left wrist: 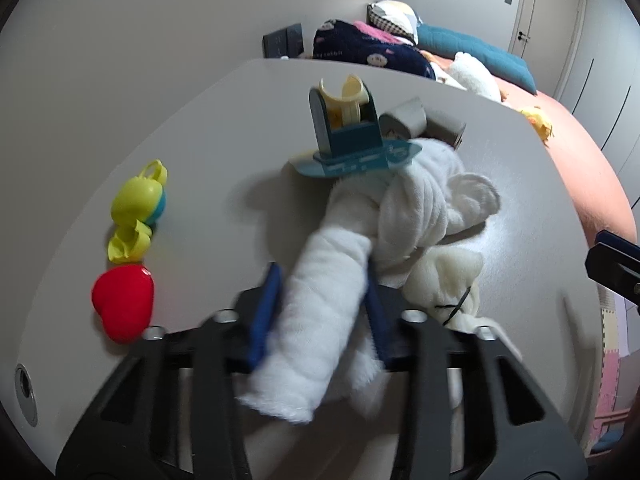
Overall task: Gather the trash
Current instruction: 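Grasp the white towel with the left tool while the right tool grasps the white toy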
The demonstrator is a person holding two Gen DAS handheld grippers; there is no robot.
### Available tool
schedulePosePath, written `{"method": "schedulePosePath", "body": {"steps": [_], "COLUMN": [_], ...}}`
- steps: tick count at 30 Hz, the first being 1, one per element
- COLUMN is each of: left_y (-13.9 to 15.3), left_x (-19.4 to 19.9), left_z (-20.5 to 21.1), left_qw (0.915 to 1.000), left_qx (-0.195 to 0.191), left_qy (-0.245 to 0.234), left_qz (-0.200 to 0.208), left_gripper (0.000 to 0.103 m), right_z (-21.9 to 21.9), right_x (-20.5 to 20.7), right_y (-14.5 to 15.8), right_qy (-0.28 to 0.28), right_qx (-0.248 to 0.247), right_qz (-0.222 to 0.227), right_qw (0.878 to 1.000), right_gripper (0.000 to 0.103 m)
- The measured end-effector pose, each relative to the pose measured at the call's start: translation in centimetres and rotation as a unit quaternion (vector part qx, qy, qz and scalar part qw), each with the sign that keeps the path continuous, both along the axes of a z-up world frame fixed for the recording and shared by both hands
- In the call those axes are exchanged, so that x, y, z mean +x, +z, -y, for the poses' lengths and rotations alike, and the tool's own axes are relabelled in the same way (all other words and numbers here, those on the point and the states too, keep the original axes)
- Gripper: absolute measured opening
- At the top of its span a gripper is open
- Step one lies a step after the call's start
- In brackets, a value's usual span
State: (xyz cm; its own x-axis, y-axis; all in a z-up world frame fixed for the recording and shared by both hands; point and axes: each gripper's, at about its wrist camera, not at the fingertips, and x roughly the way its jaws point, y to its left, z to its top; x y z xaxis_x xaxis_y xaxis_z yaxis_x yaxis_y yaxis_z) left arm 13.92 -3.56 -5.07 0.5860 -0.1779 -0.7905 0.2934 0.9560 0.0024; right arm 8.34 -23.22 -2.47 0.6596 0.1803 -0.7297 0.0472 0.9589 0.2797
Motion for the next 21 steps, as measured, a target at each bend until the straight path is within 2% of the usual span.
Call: {"method": "schedulePosePath", "body": {"steps": [1, 2, 5, 11, 21], "left_y": [0.1, 0.2, 0.8, 3.0, 5.8], "left_x": [-0.1, -0.3, -0.9, -2.7, -5.0], "left_z": [0.0, 0.1, -0.1, -1.2, -3.4], "left_qw": [1.0, 1.0, 0.9997, 0.9977, 0.9944], "left_qx": [-0.002, 0.003, 0.002, -0.004, -0.017], "left_qy": [0.0, 0.002, 0.013, 0.027, 0.05], "left_qz": [0.003, 0.006, 0.02, 0.061, 0.092], "left_gripper": [0.022, 0.017, 0.009, 0.008, 0.008], "right_z": [-0.1, -0.1, -0.3, -0.9, -3.9], "right_x": [0.0, 0.0, 0.0, 0.0, -0.5], "right_y": [-0.1, -0.1, -0.2, -0.5, -0.2], "right_qy": [0.002, 0.003, 0.007, 0.019, 0.056], "right_qx": [0.0, -0.001, -0.003, -0.003, 0.003], "right_qz": [-0.001, -0.001, -0.002, -0.005, -0.002], "right_qw": [1.0, 1.0, 1.0, 1.0, 0.998], "right_gripper": [0.077, 0.077, 0.077, 0.077, 0.077]}}
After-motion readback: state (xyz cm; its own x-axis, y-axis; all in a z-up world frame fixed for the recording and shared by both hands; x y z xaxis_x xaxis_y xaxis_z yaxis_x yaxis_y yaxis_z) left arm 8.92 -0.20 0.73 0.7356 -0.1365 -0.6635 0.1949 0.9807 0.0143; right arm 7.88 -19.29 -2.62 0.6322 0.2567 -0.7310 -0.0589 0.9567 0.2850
